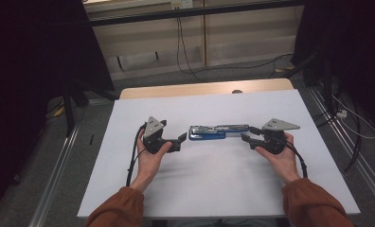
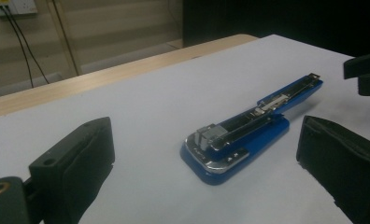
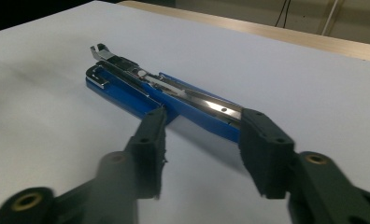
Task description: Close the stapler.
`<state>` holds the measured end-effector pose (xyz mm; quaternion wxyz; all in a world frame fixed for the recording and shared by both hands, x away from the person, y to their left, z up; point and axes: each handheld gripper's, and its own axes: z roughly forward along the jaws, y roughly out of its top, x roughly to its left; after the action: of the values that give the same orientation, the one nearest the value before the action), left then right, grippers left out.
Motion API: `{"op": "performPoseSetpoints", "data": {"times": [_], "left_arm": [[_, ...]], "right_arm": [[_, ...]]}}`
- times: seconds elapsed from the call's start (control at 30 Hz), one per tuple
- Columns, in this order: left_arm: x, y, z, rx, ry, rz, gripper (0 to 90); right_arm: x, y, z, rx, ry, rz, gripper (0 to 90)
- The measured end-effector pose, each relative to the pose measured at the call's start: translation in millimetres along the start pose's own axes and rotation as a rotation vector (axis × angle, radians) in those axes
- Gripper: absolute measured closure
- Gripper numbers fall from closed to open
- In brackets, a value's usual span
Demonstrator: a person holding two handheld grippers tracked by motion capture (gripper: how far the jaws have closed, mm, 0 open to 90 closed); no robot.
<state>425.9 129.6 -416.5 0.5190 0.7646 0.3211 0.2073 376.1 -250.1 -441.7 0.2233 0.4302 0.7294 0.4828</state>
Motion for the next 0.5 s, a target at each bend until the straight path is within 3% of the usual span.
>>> {"op": "performPoseSetpoints", "data": {"times": [0.07,0.13,0.27,0.4,0.5], "left_arm": [[0.8,2.5,6.6,0.001,0.002,0.002,4.2],[1.6,5.5,13.3,-0.005,0.000,0.005,4.3],[0.0,11.5,24.0,-0.022,-0.011,0.006,4.4],[-0.9,17.4,33.8,-0.009,-0.005,0.035,5.1],[0.1,19.4,38.3,-0.014,-0.003,0.018,5.2]], "right_arm": [[-0.2,0.3,0.3,-0.002,-0.002,0.004,57.1],[-1.0,0.3,1.0,-0.003,0.005,0.000,65.2],[-0.7,-0.7,3.4,0.016,0.020,-0.014,66.3],[3.0,-1.4,6.5,0.035,0.037,-0.026,71.6],[3.0,-2.7,8.7,0.052,0.041,-0.033,77.4]]}}
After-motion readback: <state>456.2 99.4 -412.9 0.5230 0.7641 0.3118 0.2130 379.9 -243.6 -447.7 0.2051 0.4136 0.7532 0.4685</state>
